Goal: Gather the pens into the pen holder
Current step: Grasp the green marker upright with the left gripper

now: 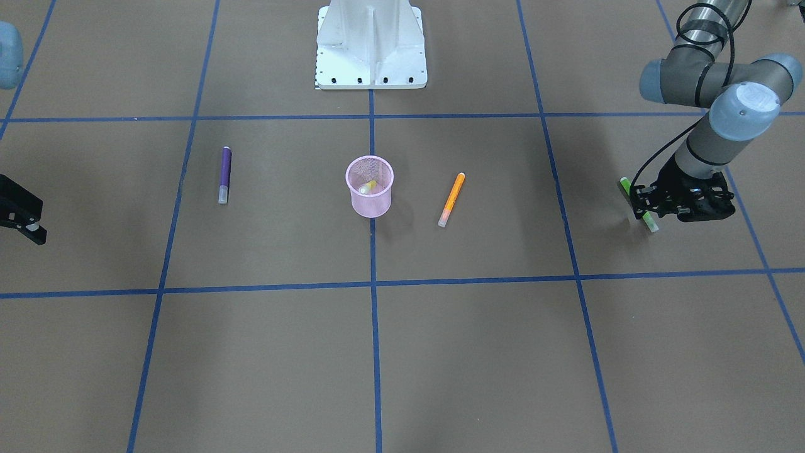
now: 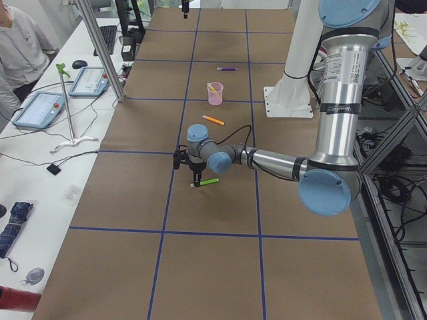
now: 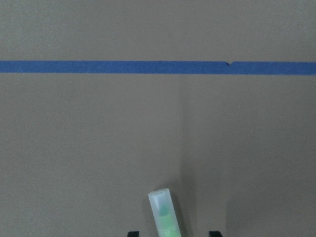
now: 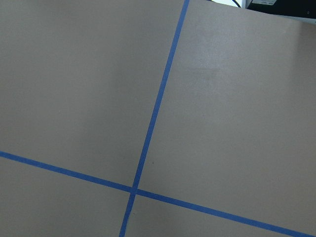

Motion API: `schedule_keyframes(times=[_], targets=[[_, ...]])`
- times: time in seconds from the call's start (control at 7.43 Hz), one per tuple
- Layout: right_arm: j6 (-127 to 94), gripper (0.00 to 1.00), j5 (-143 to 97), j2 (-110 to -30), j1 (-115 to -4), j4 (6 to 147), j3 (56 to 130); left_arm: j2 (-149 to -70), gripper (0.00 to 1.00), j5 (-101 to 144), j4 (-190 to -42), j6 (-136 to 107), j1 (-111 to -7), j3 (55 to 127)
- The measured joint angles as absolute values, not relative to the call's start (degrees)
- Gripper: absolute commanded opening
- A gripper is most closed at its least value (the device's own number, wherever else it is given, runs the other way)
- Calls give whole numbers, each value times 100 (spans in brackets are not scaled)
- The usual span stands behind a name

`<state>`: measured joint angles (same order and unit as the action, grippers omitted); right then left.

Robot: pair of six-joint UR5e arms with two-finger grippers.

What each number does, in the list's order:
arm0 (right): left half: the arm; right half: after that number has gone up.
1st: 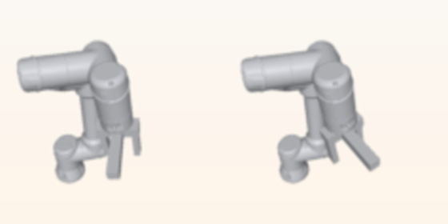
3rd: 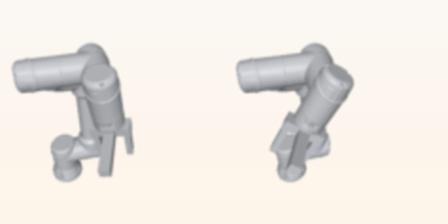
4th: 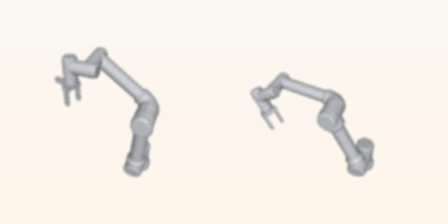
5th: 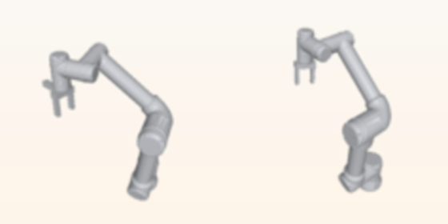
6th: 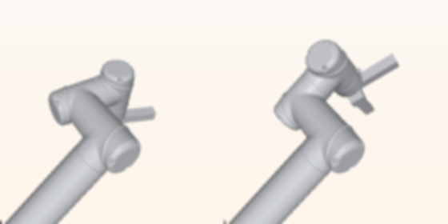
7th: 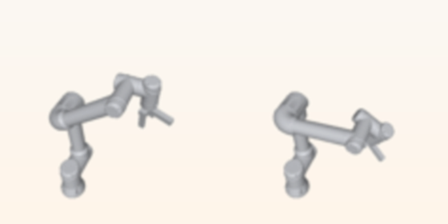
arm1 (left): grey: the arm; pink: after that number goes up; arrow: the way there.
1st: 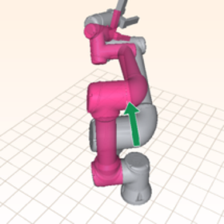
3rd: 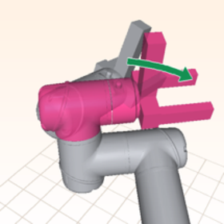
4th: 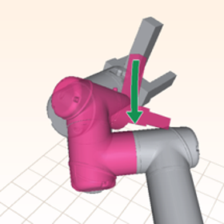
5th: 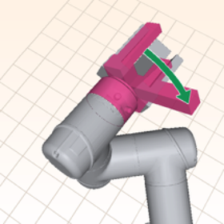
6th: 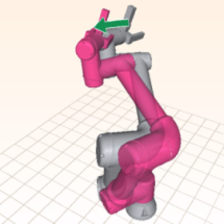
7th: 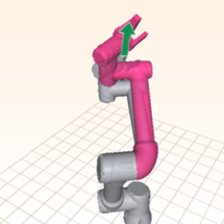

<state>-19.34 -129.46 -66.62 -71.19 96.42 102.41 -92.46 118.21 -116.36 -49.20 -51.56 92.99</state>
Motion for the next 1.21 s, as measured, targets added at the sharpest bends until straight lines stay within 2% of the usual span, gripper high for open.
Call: schedule_keyframes(times=[0.13, 0.4, 0.54, 0.67, 1.21], targets=[[-1934, 100, -12946, -6662, -7119, 9642, 10240, -9246, 44, 11821, -11636, -4916, -5142, 9283], [-1934, 100, -12946, -6662, -7119, 9641, 10244, -9249, 34, 11821, -11637, -4908, -5135, 9247], [-1934, 100, -12946, -6662, -7119, 9640, 10247, -9250, 33, 11821, -11637, -4906, -5130, 9242], [-1934, 100, -12944, -6662, -7119, 9638, 10247, -9249, 27, 11821, -11637, -4903, -5127, 9234], [-1934, 100, -12938, -6666, -7119, 9641, 10248, -9249, 28, 11821, -11637, -4888, -5121, 9212]])
